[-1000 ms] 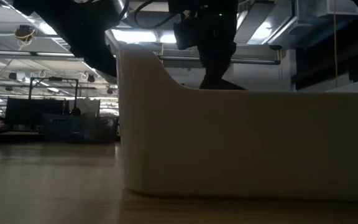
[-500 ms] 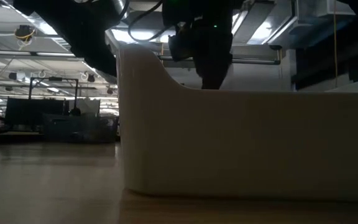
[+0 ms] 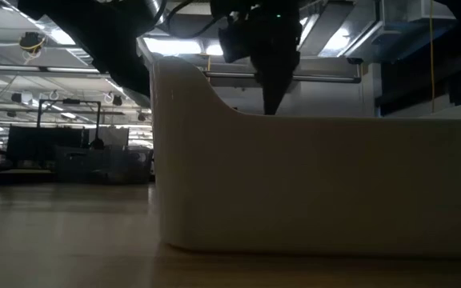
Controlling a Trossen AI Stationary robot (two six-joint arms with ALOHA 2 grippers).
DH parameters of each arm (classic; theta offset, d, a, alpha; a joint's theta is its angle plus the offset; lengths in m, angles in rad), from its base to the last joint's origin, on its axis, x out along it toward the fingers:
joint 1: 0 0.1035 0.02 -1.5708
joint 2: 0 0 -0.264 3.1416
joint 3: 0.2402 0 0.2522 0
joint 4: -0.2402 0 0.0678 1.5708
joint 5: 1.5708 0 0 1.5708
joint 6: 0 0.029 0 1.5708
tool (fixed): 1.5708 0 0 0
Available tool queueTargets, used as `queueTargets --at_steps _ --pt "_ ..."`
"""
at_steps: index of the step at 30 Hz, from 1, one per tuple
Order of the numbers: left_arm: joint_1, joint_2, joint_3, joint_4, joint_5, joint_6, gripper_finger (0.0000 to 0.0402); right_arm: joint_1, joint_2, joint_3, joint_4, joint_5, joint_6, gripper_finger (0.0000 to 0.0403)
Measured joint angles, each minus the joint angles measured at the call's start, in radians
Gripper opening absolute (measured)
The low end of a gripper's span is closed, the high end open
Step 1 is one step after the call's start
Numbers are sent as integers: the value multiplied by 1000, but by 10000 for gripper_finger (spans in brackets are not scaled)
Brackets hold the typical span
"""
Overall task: Sort spices by type
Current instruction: Put the orange seasoning pack into the black bin
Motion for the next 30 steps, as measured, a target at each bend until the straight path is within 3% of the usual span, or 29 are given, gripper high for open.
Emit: queueTargets --at_steps 8,12,18,24,30 --pt "0 0 0 7 0 0 143 1 8 0 26 -53 -6 108" --pt "0 1 0 48 0 -5 143 8 2 0 -41 -50 0 108" --pt "0 66 0 194 43 -13 143 80 -28 -11 -77 64 -2 108" --pt "0 189 0 315 102 -1 143 127 -52 -146 -11 151 -24 108" --pt "-7 319 -1 404 105 -5 143 120 -163 -378 220 160 -24 108"
